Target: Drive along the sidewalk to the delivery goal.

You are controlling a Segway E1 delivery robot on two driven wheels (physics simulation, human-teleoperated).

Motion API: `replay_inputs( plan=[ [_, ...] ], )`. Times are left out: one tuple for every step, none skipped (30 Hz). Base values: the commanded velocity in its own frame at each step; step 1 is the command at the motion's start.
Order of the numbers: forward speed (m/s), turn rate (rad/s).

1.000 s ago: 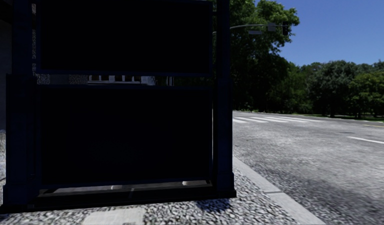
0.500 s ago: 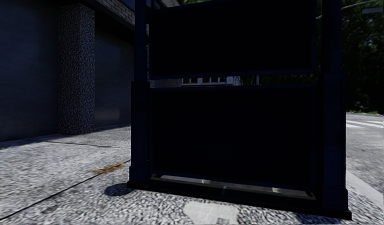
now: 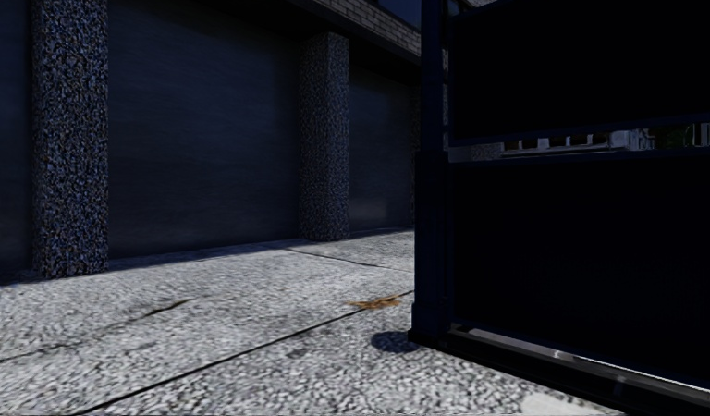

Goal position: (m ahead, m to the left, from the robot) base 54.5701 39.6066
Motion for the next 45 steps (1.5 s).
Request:
replay_inputs(
  plan=[
    [0.0,0.94],
    [0.0,0.94],
    [0.0,0.94],
    [0.0,0.94],
    [0.0,0.94],
    [0.0,0.94],
    [0.0,0.94],
    [0.0,0.94],
    [0.0,0.88],
    [0.0,0.82],
    [0.0,0.82],
    [0.0,0.73],
    [0.0,0.64],
    [0.0,0.58],
    [0.0,0.55],
    [0.0,0.54],
    [0.0,0.53],
    [0.0,0.53],
    [0.12,0.53],
    [0.46,0.0],
    [0.85,0.0],
    [1.24,0.0],
    [1.24,0.0],
    [1.61,0.0],
    [1.84,0.0],
    [2.0,0.0],
    [2.0,0.0],
    [2.0,0.0],
    [2.0,0.0],
    [2.0,0.0],
    [2.0,0.0],
    [2.0,0.0],
    [2.0,0.0],
    [2.0,0.0],
    [2.0,0.0],
    [2.0,0.0],
    [2.0,0.0],
    [2.0,0.0],
    [2.0,0.0],
    [2.0,0.0],
    [2.0,0.0],
    [2.0,0.0],
    [2.0,0.0],
    [2.0,0.0],
    [2.0,0.0]
  ],
)
